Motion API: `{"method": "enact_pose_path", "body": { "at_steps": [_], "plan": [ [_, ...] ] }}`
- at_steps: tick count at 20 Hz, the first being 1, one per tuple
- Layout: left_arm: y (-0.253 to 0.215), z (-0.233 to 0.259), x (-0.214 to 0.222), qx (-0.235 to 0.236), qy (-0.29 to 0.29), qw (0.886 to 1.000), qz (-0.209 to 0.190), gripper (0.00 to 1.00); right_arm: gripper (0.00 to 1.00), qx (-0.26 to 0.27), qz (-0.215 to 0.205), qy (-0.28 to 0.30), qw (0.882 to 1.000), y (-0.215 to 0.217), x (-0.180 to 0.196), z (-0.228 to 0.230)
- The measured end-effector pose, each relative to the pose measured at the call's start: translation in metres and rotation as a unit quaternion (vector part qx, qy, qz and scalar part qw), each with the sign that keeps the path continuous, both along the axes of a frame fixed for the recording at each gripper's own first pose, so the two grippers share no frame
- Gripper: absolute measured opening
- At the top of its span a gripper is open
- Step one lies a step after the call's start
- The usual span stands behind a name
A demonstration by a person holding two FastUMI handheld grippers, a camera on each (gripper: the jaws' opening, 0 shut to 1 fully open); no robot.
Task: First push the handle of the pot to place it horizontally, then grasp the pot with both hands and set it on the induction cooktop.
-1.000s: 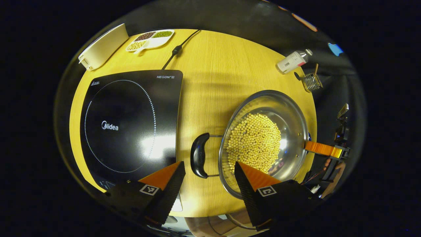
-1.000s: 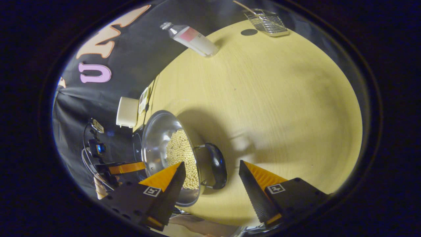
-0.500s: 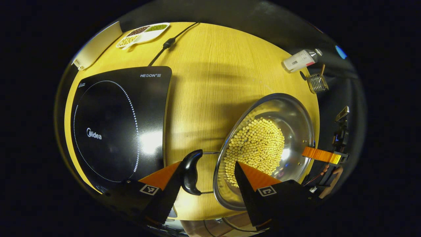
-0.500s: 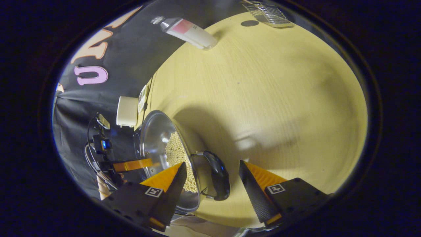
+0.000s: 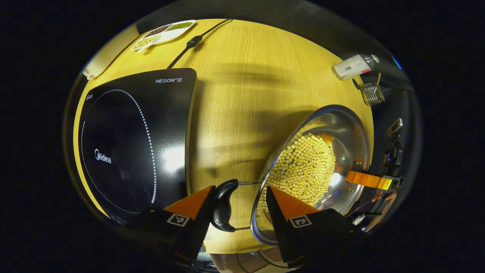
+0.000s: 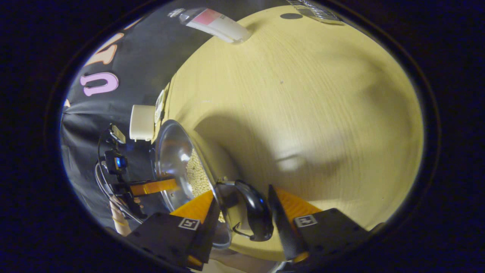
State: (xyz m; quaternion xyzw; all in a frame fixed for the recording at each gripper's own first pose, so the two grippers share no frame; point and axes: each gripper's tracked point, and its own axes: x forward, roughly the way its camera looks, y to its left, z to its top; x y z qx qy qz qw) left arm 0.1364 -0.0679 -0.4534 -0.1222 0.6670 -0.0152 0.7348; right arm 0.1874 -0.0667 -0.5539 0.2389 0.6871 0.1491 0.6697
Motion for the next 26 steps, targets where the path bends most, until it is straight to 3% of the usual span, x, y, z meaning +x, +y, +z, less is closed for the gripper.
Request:
{"method": "enact_pose_path", "body": {
  "at_steps": [2,3,4,6,7,8,9,15,18,20,21,26],
  "plan": [
    [0.003,0.001,-0.004,0.001,0.003,1.000,-0.003,0.60,0.56,-0.007,0.007,0.017,1.000,-0.003,-0.003,-0.001],
    [0.002,-0.001,-0.003,-0.001,0.009,1.000,-0.003,0.64,0.56,-0.009,0.005,0.017,1.000,-0.002,-0.001,-0.002],
    [0.003,-0.002,-0.003,-0.002,0.009,1.000,-0.004,0.63,0.48,-0.010,0.005,0.016,1.000,-0.002,-0.001,0.000],
    [0.002,0.000,-0.002,0.000,0.009,1.000,-0.008,0.60,0.48,-0.011,0.006,0.019,1.000,-0.003,-0.003,0.000],
    [0.002,0.000,-0.001,0.002,0.008,1.000,-0.009,0.60,0.54,-0.014,0.004,0.020,1.000,-0.004,-0.002,0.000],
    [0.001,0.000,-0.002,0.004,0.008,1.000,-0.009,0.60,0.48,-0.019,0.006,0.014,1.000,-0.004,-0.002,0.001],
    [0.001,0.001,-0.003,0.004,0.008,1.000,-0.009,0.60,0.54,-0.027,0.005,0.008,1.000,-0.006,0.000,0.000],
    [-0.011,0.009,-0.018,0.000,0.010,1.000,-0.022,0.57,0.59,-0.053,0.021,-0.002,0.998,-0.021,-0.016,0.015],
    [-0.019,0.017,-0.034,-0.008,0.013,1.000,-0.023,0.59,0.49,-0.059,0.029,-0.007,0.998,-0.028,-0.031,0.030],
    [-0.023,0.024,-0.050,-0.011,0.019,0.999,-0.027,0.61,0.54,-0.063,0.034,-0.004,0.997,-0.034,-0.048,0.040],
    [-0.025,0.027,-0.058,-0.013,0.020,0.999,-0.030,0.61,0.49,-0.065,0.036,-0.002,0.997,-0.037,-0.057,0.044],
    [-0.026,0.041,-0.096,-0.009,0.023,0.999,-0.032,0.59,0.54,-0.068,0.034,0.002,0.997,-0.042,-0.096,0.060]
  ]
}}
